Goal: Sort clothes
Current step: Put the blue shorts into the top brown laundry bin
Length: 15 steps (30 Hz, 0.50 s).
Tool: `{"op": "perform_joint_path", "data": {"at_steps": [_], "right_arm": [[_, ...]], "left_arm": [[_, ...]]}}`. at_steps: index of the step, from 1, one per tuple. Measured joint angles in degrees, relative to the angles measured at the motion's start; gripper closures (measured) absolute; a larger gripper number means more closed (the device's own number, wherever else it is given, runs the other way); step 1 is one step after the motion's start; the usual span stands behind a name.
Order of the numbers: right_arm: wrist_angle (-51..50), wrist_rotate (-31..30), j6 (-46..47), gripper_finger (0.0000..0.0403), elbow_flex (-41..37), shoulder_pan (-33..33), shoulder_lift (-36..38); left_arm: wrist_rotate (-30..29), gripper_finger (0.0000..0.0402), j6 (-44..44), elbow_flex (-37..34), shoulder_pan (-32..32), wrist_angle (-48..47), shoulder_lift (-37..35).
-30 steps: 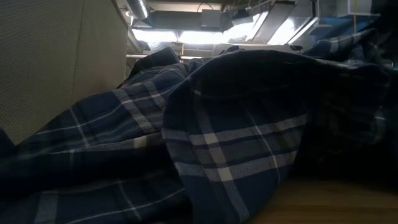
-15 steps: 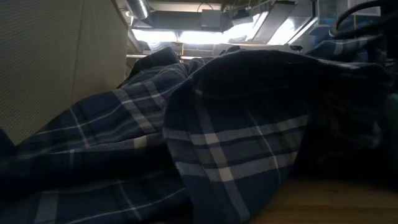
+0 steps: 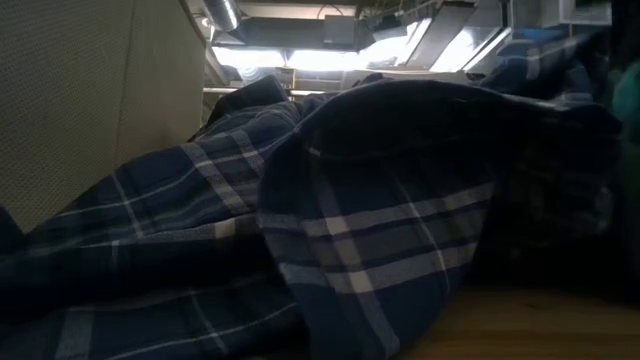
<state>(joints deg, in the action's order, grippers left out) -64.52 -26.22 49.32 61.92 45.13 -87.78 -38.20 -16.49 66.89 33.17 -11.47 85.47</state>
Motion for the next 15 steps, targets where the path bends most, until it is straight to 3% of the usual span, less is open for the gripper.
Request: {"op": "perform_joint_path", "data": {"at_steps": [7,15], "right_arm": [[-12.15,-4.34,-0.26,0.0375,10.88,1.85,3.37],[-24.49,-19.51,-2.12,0.0372,25.26,1.72,5.98]], "left_arm": [[0.01,0.0235,0.73,0.0,-0.02,0.02,0.0],[0.02,0.0235,0.99,0.02,0.0,0.04,0.0]]}}
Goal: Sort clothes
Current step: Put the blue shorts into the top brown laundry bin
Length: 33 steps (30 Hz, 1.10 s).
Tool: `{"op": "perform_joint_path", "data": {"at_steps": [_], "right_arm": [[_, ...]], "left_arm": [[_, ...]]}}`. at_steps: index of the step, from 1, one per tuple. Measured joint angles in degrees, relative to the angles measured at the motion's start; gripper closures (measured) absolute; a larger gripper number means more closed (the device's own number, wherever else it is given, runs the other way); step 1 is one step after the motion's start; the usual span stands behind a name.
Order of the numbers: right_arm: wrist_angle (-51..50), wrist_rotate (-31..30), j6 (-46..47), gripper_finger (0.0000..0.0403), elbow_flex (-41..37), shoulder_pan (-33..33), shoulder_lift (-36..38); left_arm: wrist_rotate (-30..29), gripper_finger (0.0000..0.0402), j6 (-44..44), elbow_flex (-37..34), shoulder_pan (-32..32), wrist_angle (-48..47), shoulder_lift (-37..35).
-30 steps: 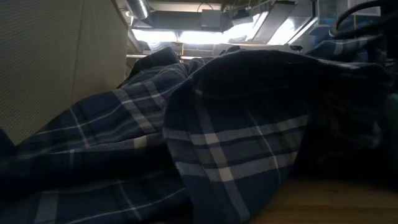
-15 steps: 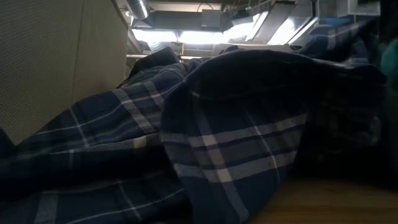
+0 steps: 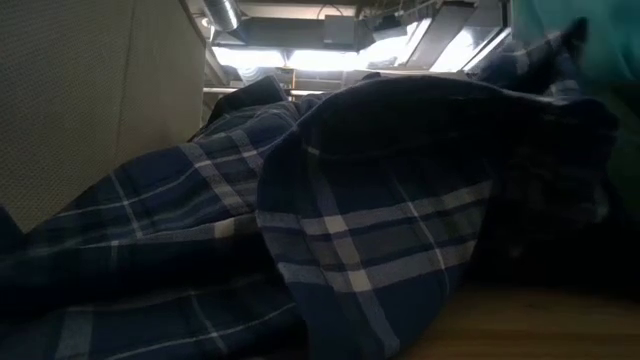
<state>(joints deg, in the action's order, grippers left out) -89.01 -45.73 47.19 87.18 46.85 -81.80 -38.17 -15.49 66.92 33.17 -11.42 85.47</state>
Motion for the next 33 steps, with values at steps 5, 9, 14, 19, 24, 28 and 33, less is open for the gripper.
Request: {"op": "perform_joint_path", "data": {"at_steps": [5,9,14,19,24,28,33], "right_arm": [[-0.83,-12.24,-6.18,0.0371,9.35,0.0,0.03],[-0.98,-22.23,-12.42,0.0371,14.6,-1.7,0.51],[-1.02,-30.84,-21.48,0.0371,20.17,-6.73,1.97],[-1.02,-33.88,-29.95,0.0371,24.75,-14.22,3.77],[-1.03,-36.29,-36.26,0.0371,27.65,-22.51,7.09],[-1.09,-35.85,-37.21,0.0371,27.51,-30.58,9.42],[-1.06,-29.22,-37.65,0.0371,27.51,-40.27,10.4]], "left_arm": [[0.0,0.0235,0.09,0.0,-0.02,0.0,0.0],[0.0,0.0235,0.36,0.0,-0.01,0.02,0.0],[0.0,0.0235,0.43,0.0,0.0,0.07,0.0],[0.0,0.0235,0.54,0.0,-0.01,0.08,0.0],[0.0,0.0235,0.53,0.0,-0.01,0.29,0.0],[0.01,0.0235,0.51,0.0,-0.01,0.5,0.0],[0.0,0.0235,0.37,0.0,-0.14,0.52,0.0]]}}
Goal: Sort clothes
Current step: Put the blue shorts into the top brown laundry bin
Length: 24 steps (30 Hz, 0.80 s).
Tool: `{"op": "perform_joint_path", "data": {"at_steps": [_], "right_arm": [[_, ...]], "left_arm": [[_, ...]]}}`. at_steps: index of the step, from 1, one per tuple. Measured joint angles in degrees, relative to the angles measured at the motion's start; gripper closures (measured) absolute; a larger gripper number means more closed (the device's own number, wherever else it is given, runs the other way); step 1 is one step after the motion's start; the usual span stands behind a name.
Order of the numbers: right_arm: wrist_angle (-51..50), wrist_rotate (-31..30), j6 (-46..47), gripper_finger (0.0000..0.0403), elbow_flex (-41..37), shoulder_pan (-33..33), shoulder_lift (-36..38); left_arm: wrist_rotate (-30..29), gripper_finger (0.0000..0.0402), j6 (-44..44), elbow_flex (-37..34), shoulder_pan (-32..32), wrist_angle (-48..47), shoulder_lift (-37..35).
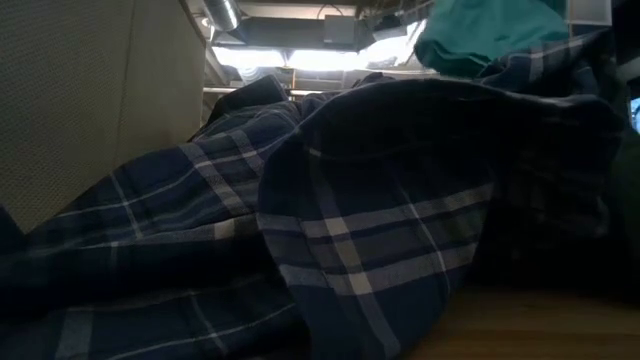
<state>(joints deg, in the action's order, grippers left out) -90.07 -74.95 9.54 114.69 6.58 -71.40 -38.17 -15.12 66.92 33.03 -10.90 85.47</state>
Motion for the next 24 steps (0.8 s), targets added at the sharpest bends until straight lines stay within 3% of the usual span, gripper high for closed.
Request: {"op": "perform_joint_path", "data": {"at_steps": [6,12,19,24], "right_arm": [[0.01,12.98,-1.09,0.0371,-0.1,-11.02,-1.83],[0.66,20.11,-2.17,0.0371,-1.83,-21.95,-4.22],[6.18,33.07,-1.94,0.0371,-15.48,-30.03,-3.83],[15.6,36.95,-2.59,0.037,-28.08,-30.78,-3.8]], "left_arm": [[0.0,0.0235,-0.58,0.0,-0.41,0.0,0.0],[0.0,0.0235,-0.93,0.0,-0.5,0.0,0.0],[0.0,0.0235,-1.1,0.0,-0.47,-0.01,0.0],[0.0,0.0235,-1.25,0.0,-0.47,-0.02,0.0]]}}
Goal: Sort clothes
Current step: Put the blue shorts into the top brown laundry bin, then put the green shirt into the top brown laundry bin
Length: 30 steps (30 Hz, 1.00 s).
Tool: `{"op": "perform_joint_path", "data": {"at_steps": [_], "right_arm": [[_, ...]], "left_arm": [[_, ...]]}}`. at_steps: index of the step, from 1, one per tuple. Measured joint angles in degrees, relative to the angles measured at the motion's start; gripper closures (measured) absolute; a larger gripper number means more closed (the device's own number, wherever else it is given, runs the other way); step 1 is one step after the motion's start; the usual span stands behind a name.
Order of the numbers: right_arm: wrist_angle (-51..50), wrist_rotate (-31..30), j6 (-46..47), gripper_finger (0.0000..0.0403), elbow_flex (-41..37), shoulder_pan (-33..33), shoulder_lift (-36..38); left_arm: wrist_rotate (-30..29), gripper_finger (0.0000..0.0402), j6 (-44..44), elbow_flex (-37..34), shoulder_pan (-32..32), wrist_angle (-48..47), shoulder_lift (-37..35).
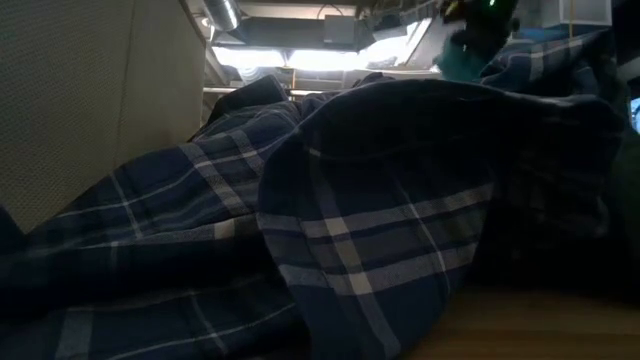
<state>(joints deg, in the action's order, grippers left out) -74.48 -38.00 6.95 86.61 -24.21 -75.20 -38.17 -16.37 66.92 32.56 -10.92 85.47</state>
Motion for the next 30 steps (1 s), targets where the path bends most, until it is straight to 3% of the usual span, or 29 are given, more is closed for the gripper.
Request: {"op": "perform_joint_path", "data": {"at_steps": [8,15,23,27,30], "right_arm": [[11.89,2.19,-3.28,0.0354,-14.68,-1.15,-0.02],[14.68,3.0,-7.42,0.0291,-17.18,-1.05,0.04],[8.76,5.69,-7.35,0.0176,-9.13,-0.92,0.07],[1.86,7.31,-6.33,0.0152,-1.22,-0.92,0.07],[-1.56,15.2,-3.33,0.0149,3.7,-0.88,0.28]], "left_arm": [[0.0,0.0235,-0.14,0.0,0.0,-0.02,0.0],[0.04,0.0235,-0.15,0.0,0.0,-0.52,0.0],[0.04,0.0235,0.19,0.0,0.0,-0.52,0.0],[0.07,0.0235,0.24,0.0,0.0,-0.52,0.0],[0.07,0.0235,0.1,0.0,0.0,-0.52,0.0]]}}
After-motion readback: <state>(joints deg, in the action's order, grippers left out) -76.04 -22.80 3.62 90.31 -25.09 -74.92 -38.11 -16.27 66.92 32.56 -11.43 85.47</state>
